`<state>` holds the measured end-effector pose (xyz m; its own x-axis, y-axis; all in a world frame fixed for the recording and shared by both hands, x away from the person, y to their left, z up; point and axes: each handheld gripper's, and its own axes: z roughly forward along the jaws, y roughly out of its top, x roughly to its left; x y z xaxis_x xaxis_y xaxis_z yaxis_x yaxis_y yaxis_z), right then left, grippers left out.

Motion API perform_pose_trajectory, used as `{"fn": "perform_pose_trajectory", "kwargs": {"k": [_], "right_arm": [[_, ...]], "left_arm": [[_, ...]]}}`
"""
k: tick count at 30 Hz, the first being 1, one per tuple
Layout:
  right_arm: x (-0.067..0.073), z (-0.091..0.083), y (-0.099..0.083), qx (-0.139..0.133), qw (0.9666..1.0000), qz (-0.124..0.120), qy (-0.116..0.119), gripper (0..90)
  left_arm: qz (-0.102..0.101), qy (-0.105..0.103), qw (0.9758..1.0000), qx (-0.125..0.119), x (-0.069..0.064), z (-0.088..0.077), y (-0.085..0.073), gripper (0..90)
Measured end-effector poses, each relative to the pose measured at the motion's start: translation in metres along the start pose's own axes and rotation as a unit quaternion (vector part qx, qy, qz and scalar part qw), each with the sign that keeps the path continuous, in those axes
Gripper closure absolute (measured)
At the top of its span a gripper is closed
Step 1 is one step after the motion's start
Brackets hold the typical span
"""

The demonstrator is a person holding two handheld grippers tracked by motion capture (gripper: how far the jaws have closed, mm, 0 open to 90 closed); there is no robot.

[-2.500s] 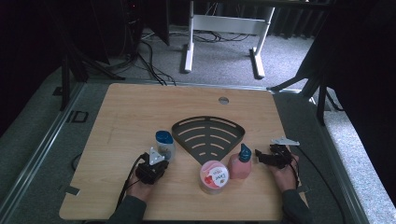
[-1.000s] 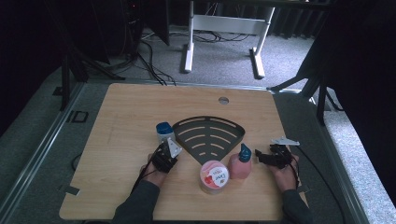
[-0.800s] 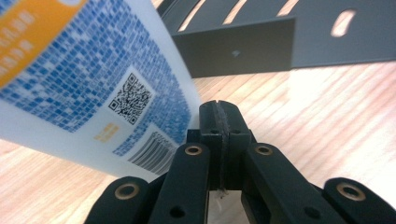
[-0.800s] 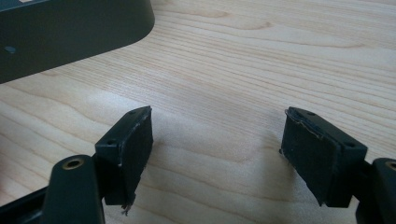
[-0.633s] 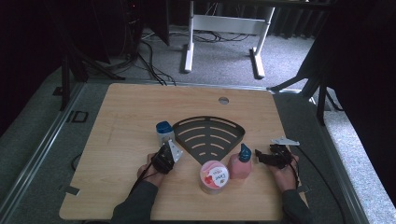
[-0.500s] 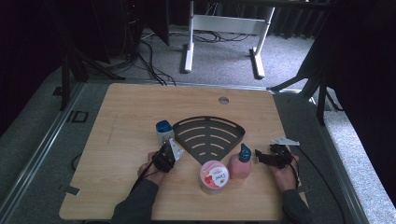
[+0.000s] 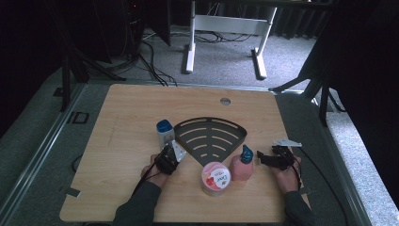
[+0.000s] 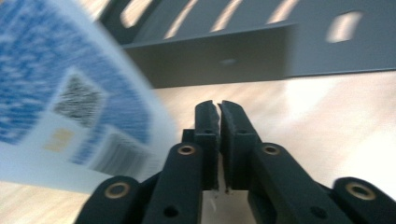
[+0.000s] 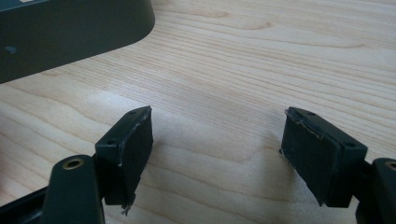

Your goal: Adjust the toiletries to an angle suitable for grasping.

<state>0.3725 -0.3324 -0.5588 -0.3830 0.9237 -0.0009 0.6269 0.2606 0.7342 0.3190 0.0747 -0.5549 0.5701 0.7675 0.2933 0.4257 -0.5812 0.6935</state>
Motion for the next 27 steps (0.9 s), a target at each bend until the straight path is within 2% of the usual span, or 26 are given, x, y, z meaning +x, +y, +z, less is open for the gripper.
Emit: {"fn": "perform_pose_trajectory", "kwargs": {"k": [2,4,5,6,8,9,16,17,18,19,22,23,24,25,27], "right_arm": [[0.0,0.0,0.0,0.0,1.0,0.0,0.0,24.7],[0.0,0.0,0.0,0.0,1.0,-0.001,0.0,24.7],[0.0,0.0,0.0,0.0,1.0,-0.001,0.0,24.7],[0.0,0.0,0.0,0.0,1.0,0.0,0.001,24.7],[0.0,0.0,0.0,0.0,1.0,0.0,0.001,24.6],[0.0,0.0,0.0,0.0,1.0,0.0,0.001,24.6],[0.0,0.0,0.0,0.0,1.0,-0.001,0.001,24.7],[0.0,0.0,0.0,0.0,1.0,-0.001,0.001,24.6],[0.0,0.0,0.0,0.0,1.0,-0.001,0.001,24.6],[0.0,0.0,0.0,0.0,1.0,-0.001,0.001,24.7],[0.001,0.0,0.0,0.0,1.0,-0.001,0.002,24.7],[0.001,0.0,0.0,0.0,1.0,-0.001,0.002,24.6],[0.001,0.0,0.0,0.0,1.0,-0.001,0.002,24.7],[0.001,0.0,0.0,0.0,1.0,-0.001,0.003,24.7],[0.001,0.0,0.0,0.0,1.0,-0.002,0.003,24.6]], "left_arm": [[-0.005,-0.039,0.9992,-0.01,-0.004,-0.004,0.002,82.2],[-0.016,-0.086,0.9959,-0.022,-0.006,-0.007,0.006,82.0],[-0.02,-0.103,0.9942,-0.027,-0.006,-0.008,0.008,82.3],[-0.033,-0.14,0.9888,-0.04,-0.006,-0.009,0.014,84.9],[-0.035,-0.167,0.984,-0.051,-0.007,-0.01,0.02,87.4],[-0.035,-0.167,0.984,-0.051,-0.007,-0.01,0.02,88.6],[-0.014,-0.223,0.9719,-0.072,-0.016,-0.008,0.042,90.0],[-0.011,-0.229,0.9707,-0.073,-0.017,-0.006,0.045,90.0],[-0.011,-0.229,0.9707,-0.073,-0.017,-0.006,0.045,90.0],[-0.007,-0.245,0.9669,-0.072,-0.017,-0.001,0.05,90.0],[0.001,-0.268,0.9607,-0.072,-0.019,0.004,0.053,90.0],[0.006,-0.273,0.9595,-0.071,-0.019,0.005,0.053,90.0],[0.01,-0.276,0.9588,-0.069,-0.021,0.005,0.053,90.0],[0.013,-0.275,0.9591,-0.067,-0.022,0.004,0.052,90.0],[0.017,-0.281,0.9572,-0.066,-0.023,0.004,0.052,90.0]]}}
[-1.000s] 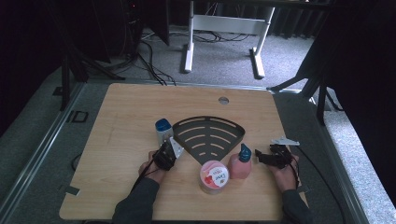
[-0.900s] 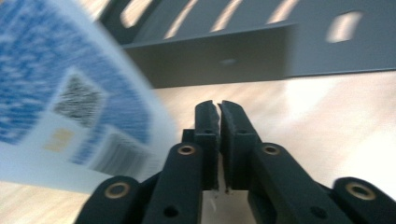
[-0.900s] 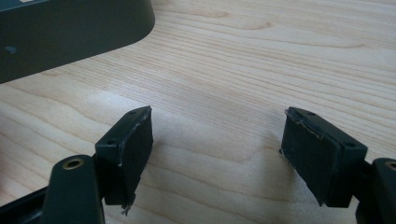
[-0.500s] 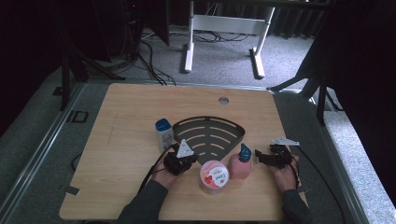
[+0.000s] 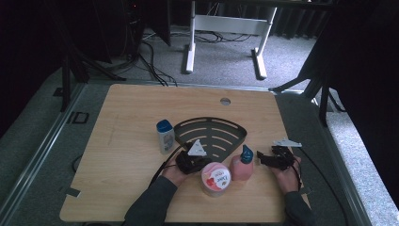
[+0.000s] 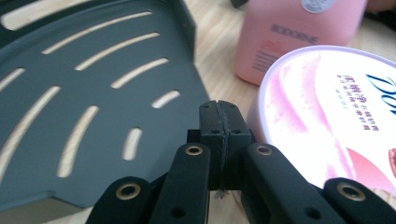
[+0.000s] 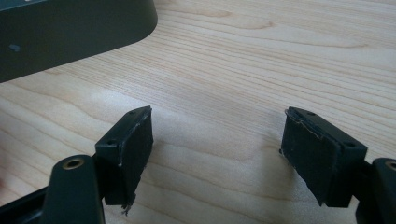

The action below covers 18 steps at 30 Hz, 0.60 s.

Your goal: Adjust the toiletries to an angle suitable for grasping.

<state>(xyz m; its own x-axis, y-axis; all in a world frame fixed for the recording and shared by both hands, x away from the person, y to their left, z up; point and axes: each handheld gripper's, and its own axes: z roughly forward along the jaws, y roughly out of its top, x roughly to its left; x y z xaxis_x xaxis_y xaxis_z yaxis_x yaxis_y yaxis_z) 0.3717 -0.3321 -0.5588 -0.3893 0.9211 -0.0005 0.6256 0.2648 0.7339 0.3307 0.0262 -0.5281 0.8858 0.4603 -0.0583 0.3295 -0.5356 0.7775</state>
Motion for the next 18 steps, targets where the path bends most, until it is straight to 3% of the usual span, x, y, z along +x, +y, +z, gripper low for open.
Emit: {"fn": "perform_pose_trajectory", "kwargs": {"k": [8,18], "right_arm": [[0.0,0.0,0.0,0.0,1.0,0.0,0.0,24.7],[0.002,-0.001,-0.001,0.0,1.0,-0.003,0.003,24.9]], "left_arm": [[0.007,0.0,1.0,0.004,-0.006,-0.002,-0.001,90.0],[0.015,-0.02,0.9997,0.003,-0.023,-0.003,-0.005,90.0]]}}
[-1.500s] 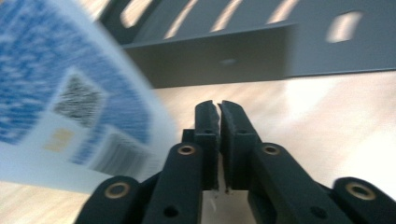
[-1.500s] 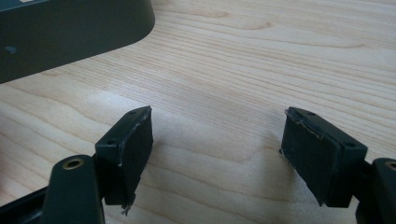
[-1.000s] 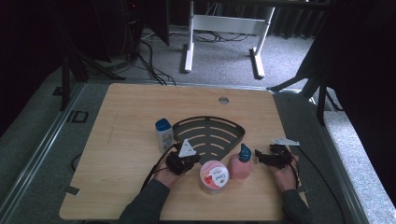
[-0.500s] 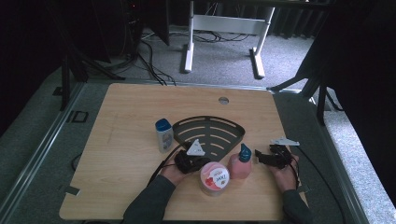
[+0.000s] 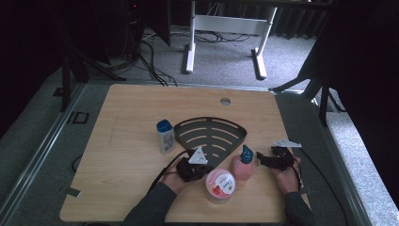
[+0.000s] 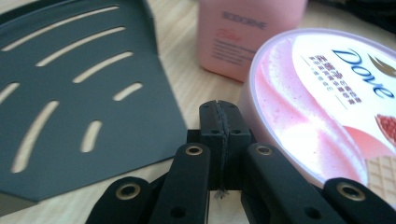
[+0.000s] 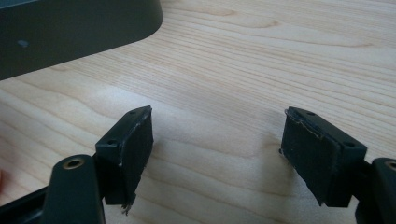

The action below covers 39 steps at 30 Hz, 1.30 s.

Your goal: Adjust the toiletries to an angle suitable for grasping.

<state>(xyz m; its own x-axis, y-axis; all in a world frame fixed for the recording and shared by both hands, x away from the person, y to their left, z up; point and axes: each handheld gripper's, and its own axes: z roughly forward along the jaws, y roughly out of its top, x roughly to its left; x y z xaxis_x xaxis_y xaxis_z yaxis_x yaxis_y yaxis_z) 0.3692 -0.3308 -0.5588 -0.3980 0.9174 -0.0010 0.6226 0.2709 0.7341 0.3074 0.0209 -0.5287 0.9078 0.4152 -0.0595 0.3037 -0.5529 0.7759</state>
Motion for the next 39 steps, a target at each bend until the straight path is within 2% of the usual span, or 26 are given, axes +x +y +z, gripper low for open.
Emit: {"fn": "perform_pose_trajectory", "kwargs": {"k": [7,10,13,15,17,18,19,23,29,31,35,39], "right_arm": [[0.003,-0.002,-0.002,-0.001,1.0,-0.005,0.006,28.2],[0.005,-0.004,-0.001,0.001,0.9999,-0.008,0.009,32.4],[0.008,-0.007,-0.002,0.003,0.9997,-0.016,0.021,44.2],[0.012,-0.009,-0.002,0.003,0.9994,-0.022,0.027,55.4],[0.016,-0.011,-0.001,0.005,0.9985,-0.029,0.046,70.4],[0.021,-0.017,0.002,-0.002,0.9969,-0.036,0.07,81.0],[0.021,-0.017,0.002,-0.002,0.9969,-0.036,0.07,81.0],[0.031,-0.024,0.005,-0.01,0.9924,-0.054,0.11,89.5],[0.047,-0.03,0.006,-0.006,0.9844,-0.082,0.155,90.0],[0.048,-0.031,0.006,-0.005,0.9847,-0.086,0.152,90.0],[0.046,-0.031,0.006,-0.004,0.9834,-0.081,0.162,90.0],[0.05,-0.031,0.007,-0.004,0.9814,-0.088,0.171,90.0]], "left_arm": [[0.01,-0.016,0.9998,0.003,-0.014,0.006,-0.001,90.0],[0.012,-0.02,0.9997,0.004,-0.019,0.009,-0.001,90.0],[0.016,-0.03,0.9994,0.008,-0.023,0.011,0.0,90.0],[0.021,-0.034,0.9991,0.013,-0.026,0.013,0.0,90.0],[0.019,-0.025,0.9994,0.017,-0.025,0.014,-0.001,90.0],[0.014,-0.018,0.9996,0.016,-0.023,0.013,-0.003,90.0],[0.007,-0.013,0.9998,0.014,-0.022,0.012,-0.003,90.0],[-0.013,0.014,0.9997,0.015,-0.012,0.003,-0.009,90.0],[-0.036,0.053,0.9977,0.02,0.002,-0.008,-0.02,90.0],[-0.043,0.061,0.997,0.023,0.006,-0.008,-0.022,90.0],[-0.047,0.07,0.996,0.029,0.011,-0.007,-0.023,90.0],[-0.056,0.08,0.9946,0.034,0.016,-0.003,-0.024,90.0]]}}
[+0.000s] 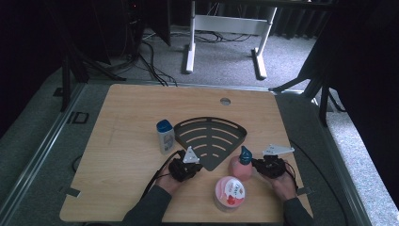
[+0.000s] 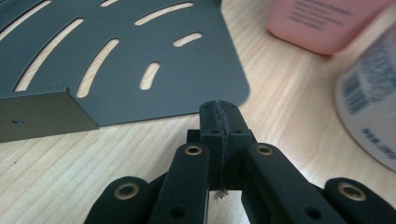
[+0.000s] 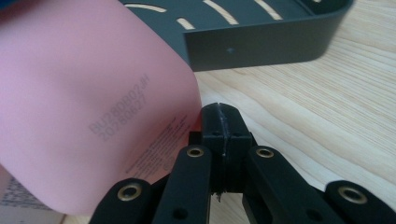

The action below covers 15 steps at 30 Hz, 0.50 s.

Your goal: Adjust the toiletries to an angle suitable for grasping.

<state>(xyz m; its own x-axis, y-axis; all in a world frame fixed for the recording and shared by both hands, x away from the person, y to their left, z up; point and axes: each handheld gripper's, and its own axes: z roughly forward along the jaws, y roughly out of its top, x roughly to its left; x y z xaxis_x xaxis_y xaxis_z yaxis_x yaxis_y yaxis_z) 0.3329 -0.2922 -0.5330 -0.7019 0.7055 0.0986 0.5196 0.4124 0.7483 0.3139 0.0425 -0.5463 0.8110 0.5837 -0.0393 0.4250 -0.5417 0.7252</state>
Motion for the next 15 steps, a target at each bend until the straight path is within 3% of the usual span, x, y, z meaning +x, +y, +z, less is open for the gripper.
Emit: {"fn": "perform_pose_trajectory", "kwargs": {"k": [6,15], "right_arm": [[0.008,0.005,0.004,0.002,0.9999,-0.009,0.009,90.0],[0.008,0.004,0.005,0.007,0.9998,-0.007,0.018,90.0]], "left_arm": [[0.002,0.009,0.9999,0.006,0.003,0.01,0.006,90.0],[0.003,0.014,0.9998,0.011,0.005,0.023,0.015,90.0]]}}
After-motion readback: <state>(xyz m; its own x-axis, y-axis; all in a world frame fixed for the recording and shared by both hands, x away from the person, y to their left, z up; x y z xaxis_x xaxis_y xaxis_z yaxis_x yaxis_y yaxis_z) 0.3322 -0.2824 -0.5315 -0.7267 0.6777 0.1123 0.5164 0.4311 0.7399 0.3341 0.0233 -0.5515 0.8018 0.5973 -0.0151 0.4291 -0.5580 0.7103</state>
